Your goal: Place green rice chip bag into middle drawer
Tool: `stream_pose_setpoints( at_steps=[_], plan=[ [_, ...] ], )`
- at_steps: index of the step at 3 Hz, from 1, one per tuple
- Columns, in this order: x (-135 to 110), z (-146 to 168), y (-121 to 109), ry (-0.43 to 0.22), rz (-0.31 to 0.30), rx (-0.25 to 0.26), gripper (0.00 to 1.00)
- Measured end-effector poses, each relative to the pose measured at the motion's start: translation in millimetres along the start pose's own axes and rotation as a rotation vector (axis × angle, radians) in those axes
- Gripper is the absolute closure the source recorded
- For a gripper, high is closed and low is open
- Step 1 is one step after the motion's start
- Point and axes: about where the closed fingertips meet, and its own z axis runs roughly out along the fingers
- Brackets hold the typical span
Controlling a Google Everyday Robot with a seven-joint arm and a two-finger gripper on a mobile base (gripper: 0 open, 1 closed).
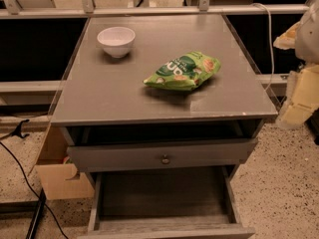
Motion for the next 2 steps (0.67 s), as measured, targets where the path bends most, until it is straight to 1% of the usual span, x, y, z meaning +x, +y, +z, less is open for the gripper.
stream_pose_setpoints(
  at_steps=[1, 2],
  plan=[
    [-0.2, 0.0, 0.0, 0.000, -0.001, 0.001, 0.00],
    [-15.1, 0.2, 0.6, 0.005, -0.066, 0.035, 0.00]
  ],
)
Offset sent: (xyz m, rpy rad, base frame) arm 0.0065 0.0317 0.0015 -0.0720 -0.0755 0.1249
